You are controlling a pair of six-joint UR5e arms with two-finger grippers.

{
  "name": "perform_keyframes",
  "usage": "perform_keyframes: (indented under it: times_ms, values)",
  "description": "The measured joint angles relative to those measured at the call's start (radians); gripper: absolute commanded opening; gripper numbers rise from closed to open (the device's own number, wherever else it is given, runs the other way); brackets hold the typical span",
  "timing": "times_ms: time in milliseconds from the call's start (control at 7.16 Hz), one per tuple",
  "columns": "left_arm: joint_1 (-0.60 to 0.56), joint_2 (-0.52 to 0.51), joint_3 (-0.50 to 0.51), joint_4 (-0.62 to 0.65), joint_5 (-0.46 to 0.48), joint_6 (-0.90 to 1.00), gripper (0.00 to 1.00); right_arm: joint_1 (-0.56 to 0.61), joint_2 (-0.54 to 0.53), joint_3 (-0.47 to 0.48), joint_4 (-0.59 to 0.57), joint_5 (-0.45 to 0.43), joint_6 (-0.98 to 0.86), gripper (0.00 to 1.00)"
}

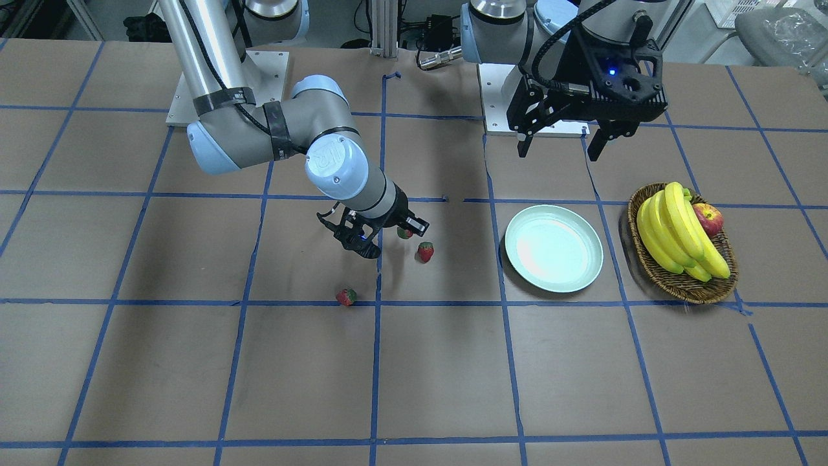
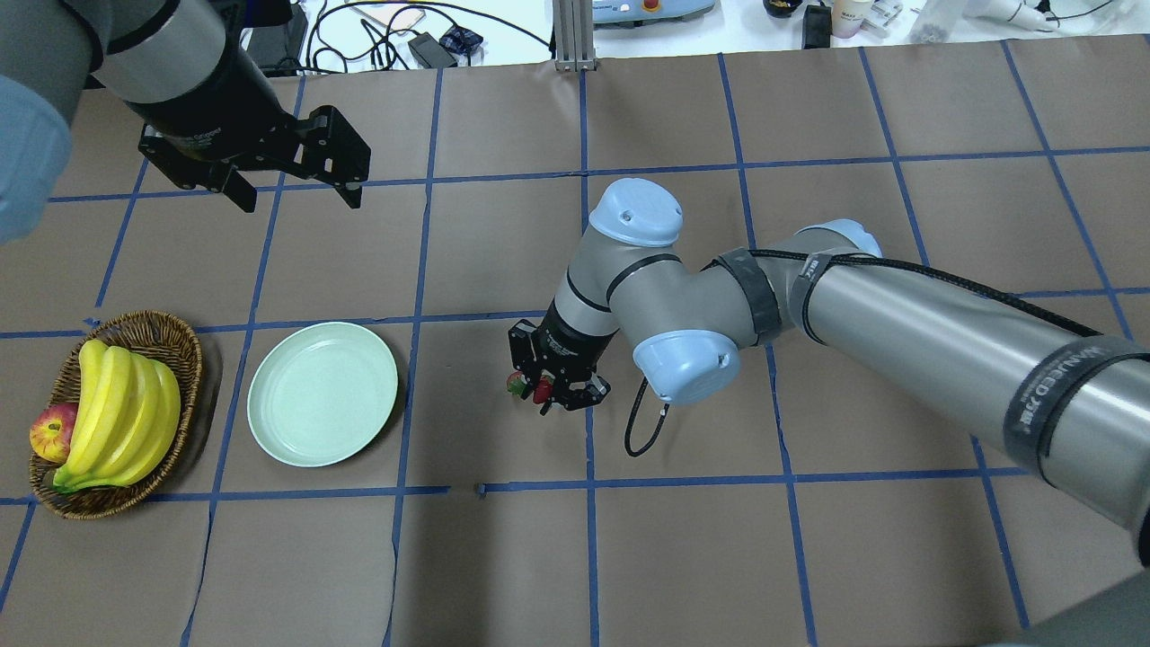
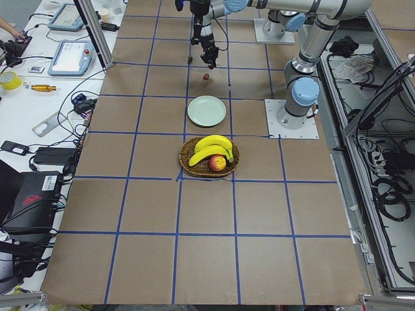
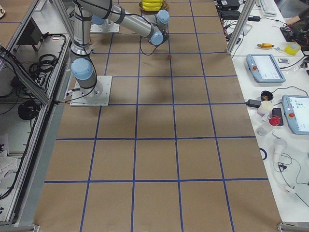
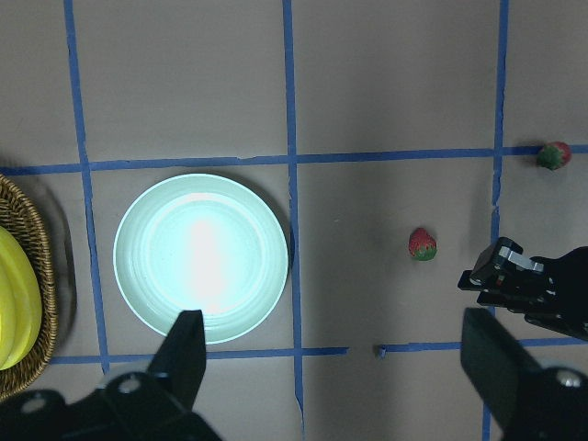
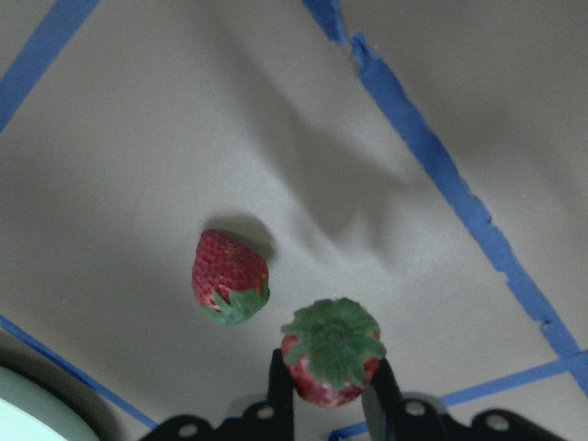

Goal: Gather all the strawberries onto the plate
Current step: 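Carry the strawberry beside the first one and open the right gripper, then move the right gripper to the farthest strawberry and grasp it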

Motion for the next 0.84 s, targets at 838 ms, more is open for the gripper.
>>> perform_keyframes:
  times_ms: [838]
  values:
    - [0.000, 0.000, 0.000, 0.000, 0.001, 0.000, 1.00, -0.022, -0.070, -0.005, -0.009, -0.114, -0.012, 0.96]
